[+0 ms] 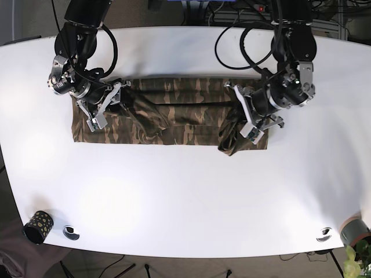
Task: Fold the T-shirt properly
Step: 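Move the left gripper toward the right gripper and grasp the strip end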
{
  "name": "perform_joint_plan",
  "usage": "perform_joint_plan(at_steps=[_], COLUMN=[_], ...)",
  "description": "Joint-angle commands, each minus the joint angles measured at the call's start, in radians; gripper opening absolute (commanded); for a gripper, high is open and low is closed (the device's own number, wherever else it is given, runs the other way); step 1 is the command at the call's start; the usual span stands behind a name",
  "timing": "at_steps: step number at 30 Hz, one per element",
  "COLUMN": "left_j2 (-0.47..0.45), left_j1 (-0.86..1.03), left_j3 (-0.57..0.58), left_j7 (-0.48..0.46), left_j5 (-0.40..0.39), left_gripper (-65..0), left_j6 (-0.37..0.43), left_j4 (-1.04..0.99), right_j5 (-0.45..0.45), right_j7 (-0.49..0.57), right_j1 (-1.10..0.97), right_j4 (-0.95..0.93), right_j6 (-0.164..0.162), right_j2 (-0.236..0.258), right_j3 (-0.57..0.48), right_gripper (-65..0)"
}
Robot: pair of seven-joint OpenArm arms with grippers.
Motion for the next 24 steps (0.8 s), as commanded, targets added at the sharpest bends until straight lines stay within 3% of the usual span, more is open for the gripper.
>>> perform_joint_plan(at_steps=[1,6,16,19,22,24], left_j2=[0.053,0.113,0.147,0.147,0.159,0.165], left_j1=[-0.024,-0.067,-0.105,-0.123,-0.140,-0.146], left_j3=[0.006,0.040,0.151,0.184,0.207,0.229], left_j7=[-0.017,-0.043,-0.071,-0.072,-0.072,-0.072], left_j5=[0.023,0.063,0.083,0.083,0.080,0.080], left_gripper=[-64.7,-64.7,-63.7,-52.2,-34.3,-27.4], left_j6=[-0.002,-0.002,0.002,0.031,0.152,0.213], left_j4=[-0.022,-0.088,-0.194,-0.209,-0.214,-0.211], right_j5=[0.014,0.014,0.014,0.014,0.014,0.014], right_j7=[0.012,0.012,0.012,0.012,0.012,0.012], right_j1=[0.014,0.014,0.014,0.014,0.014,0.014], right_j4=[0.014,0.014,0.014,0.014,0.014,0.014], right_j6=[0.002,0.002,0.002,0.002,0.002,0.002], right_j2=[0.010,0.010,0.010,0.010,0.010,0.010], right_j3=[0.003,0.003,0.003,0.003,0.003,0.003], right_gripper=[-38.7,-38.7,-38.7,-38.7,-38.8,-38.8])
